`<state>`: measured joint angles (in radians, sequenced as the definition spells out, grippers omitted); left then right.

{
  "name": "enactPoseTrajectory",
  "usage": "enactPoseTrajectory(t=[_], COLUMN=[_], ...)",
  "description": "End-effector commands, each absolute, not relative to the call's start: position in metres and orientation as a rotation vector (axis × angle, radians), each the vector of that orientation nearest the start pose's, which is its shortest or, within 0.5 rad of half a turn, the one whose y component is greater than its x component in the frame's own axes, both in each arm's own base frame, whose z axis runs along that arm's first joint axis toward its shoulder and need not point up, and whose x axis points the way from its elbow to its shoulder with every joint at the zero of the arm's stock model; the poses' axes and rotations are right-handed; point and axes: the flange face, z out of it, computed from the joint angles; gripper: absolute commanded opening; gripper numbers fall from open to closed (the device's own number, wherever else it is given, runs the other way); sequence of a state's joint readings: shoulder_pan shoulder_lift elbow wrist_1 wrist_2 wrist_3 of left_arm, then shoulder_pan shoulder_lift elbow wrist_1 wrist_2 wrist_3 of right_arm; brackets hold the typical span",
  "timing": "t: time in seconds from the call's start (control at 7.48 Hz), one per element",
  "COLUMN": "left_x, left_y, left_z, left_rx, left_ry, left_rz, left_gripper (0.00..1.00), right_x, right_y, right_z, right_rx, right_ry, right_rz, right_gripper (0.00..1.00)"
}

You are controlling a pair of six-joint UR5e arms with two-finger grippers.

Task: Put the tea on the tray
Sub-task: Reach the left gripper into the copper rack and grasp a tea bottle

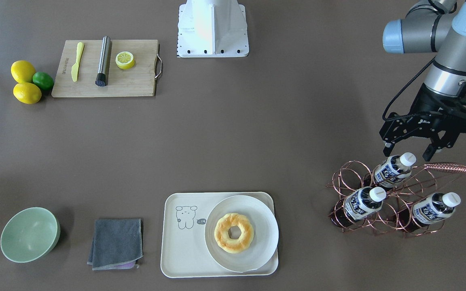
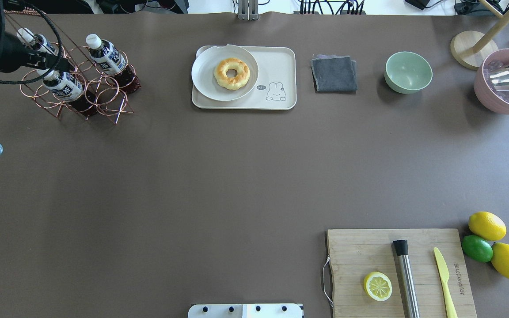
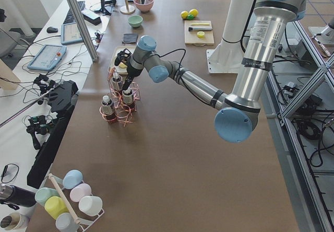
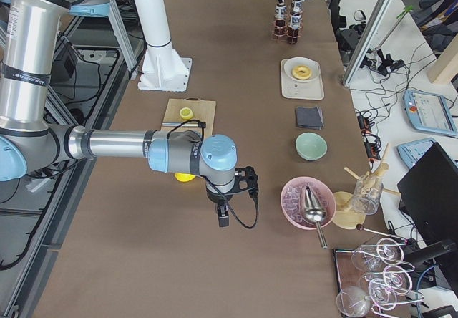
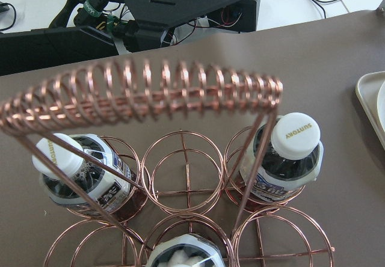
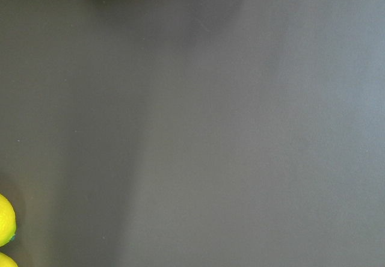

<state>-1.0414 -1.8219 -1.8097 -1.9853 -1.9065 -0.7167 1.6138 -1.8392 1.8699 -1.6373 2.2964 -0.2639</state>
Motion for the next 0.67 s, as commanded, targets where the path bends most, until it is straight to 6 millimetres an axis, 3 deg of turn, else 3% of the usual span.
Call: enactPoseTrajectory(t=[0.0, 0.53], left_x=[0.217, 0.213], left_y=[-0.56, -0.564], left_z=[0.373, 0.389], left_rx=[0.493, 0.435], left_ry=[0.804, 0.82], left_rz=[-0.071, -0.093], left_gripper=[0.97, 0.97], right_x=[0.083, 0.083], right_y=[-0.373, -0.375], right_z=[0.638, 0.63], right_rx=[0.078, 0.093], right_ry=[-0.723, -0.723], right_rz=[-0.198, -0.203], right_gripper=[1.0, 1.0])
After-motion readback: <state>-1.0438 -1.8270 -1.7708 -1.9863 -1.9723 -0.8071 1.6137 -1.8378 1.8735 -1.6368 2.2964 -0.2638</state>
